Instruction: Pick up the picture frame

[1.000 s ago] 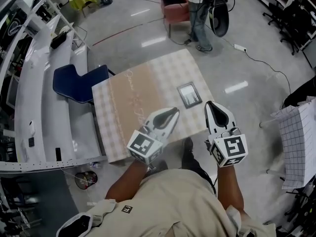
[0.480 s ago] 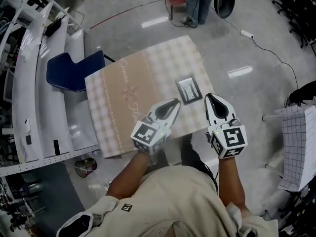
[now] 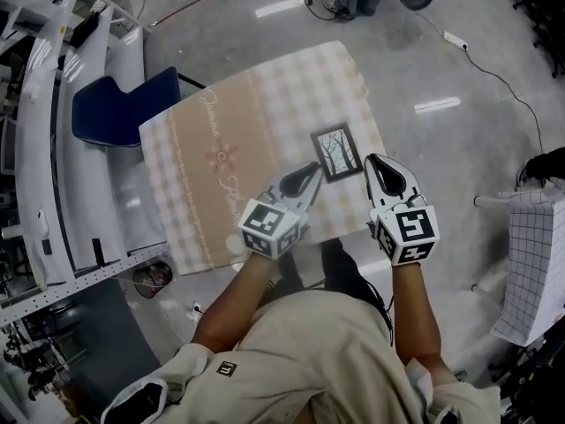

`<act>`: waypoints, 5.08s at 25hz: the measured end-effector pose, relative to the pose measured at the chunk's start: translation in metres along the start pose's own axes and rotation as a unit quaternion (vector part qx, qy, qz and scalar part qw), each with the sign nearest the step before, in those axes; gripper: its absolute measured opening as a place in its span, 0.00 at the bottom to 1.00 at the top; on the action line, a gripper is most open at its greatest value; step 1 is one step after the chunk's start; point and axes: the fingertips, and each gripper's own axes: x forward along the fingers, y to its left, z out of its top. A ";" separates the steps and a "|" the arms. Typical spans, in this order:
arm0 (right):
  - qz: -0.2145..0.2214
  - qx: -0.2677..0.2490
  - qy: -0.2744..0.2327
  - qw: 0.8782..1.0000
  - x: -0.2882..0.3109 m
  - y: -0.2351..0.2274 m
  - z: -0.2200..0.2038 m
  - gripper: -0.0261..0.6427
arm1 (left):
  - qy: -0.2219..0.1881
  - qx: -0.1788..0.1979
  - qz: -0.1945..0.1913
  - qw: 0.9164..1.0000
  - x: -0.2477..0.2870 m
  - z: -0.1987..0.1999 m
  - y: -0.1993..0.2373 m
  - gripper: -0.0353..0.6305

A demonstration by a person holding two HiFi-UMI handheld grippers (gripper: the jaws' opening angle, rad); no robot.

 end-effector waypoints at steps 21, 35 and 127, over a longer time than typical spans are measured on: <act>0.050 0.027 0.123 0.991 0.119 -0.060 -0.112 0.08 | 0.111 -0.101 0.061 0.987 0.100 -0.109 0.080 0.11; 0.069 0.041 0.185 0.980 0.148 -0.070 -0.169 0.08 | 0.177 -0.150 0.073 0.970 0.124 -0.156 0.098 0.24; -0.032 -0.053 -0.089 0.994 -0.016 0.116 0.070 0.15 | -0.086 0.035 0.051 0.994 -0.126 0.081 0.019 0.17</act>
